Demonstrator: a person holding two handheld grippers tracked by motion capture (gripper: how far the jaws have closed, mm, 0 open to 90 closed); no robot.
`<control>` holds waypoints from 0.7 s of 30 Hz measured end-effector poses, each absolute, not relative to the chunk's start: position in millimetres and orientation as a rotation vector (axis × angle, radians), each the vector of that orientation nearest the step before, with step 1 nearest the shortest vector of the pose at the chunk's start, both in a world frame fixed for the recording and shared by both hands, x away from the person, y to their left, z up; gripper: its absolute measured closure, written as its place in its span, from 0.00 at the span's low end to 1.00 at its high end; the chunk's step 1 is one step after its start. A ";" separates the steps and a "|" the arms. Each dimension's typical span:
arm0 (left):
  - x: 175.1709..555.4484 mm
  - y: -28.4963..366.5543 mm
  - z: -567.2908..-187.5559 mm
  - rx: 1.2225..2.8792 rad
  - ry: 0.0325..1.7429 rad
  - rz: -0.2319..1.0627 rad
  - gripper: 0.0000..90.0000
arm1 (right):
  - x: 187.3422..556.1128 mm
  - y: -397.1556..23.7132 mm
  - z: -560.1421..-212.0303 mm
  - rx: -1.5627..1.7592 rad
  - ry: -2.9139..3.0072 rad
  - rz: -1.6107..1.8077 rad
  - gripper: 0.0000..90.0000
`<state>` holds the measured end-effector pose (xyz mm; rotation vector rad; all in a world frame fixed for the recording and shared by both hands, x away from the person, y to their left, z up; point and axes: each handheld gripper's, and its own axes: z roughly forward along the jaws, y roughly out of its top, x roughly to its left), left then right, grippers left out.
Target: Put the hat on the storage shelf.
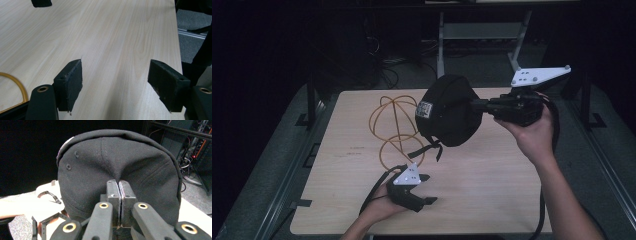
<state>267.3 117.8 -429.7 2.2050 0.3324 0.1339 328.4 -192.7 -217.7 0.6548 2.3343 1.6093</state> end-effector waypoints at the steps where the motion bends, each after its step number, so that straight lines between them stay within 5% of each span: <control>1: 267.2 117.9 -430.0 2.207 0.330 0.133 0.30 | 329.4 -191.3 -216.8 0.650 2.337 1.609 0.99; 21: 265.7 117.6 -430.9 2.195 0.326 0.133 0.30 | 347.5 -149.3 -193.9 0.587 2.404 1.589 0.99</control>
